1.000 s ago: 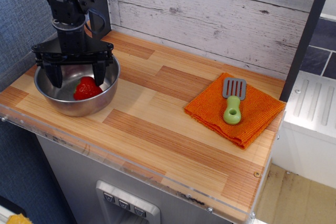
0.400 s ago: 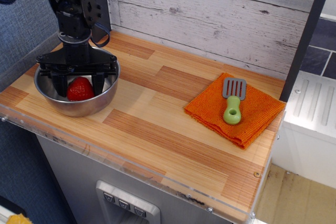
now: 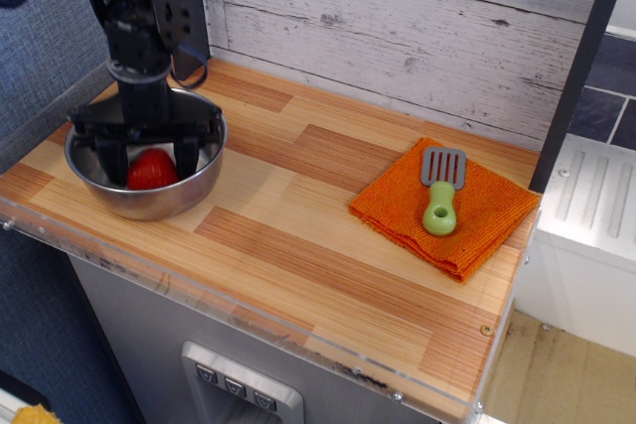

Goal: Put the strawberry next to the cloth.

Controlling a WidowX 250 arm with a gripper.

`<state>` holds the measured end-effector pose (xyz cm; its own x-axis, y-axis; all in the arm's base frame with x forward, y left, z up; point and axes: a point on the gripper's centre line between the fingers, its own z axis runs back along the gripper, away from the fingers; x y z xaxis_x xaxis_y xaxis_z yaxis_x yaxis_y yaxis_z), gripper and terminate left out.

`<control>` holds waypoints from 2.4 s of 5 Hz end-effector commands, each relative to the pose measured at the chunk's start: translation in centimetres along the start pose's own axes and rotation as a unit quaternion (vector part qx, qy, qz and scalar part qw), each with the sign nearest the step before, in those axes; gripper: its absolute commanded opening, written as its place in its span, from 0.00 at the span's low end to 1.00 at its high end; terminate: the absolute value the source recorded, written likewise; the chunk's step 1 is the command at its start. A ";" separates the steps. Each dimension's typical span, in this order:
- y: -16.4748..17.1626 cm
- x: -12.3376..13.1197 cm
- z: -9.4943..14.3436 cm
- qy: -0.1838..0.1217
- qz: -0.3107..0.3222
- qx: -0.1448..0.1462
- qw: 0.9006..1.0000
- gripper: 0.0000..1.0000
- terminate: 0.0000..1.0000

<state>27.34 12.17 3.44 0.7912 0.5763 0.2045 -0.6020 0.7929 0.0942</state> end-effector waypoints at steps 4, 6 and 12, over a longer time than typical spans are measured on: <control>-7.9 2.6 11.2 -0.115 -0.021 -0.113 0.987 0.00 0.00; -12.5 2.6 9.7 -0.097 -0.054 -0.126 0.986 0.00 0.00; -17.8 2.9 2.4 -0.054 -0.103 -0.132 0.984 0.00 0.00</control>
<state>40.27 -0.41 2.89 0.8781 0.3975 0.2663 -0.3864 0.9174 -0.0952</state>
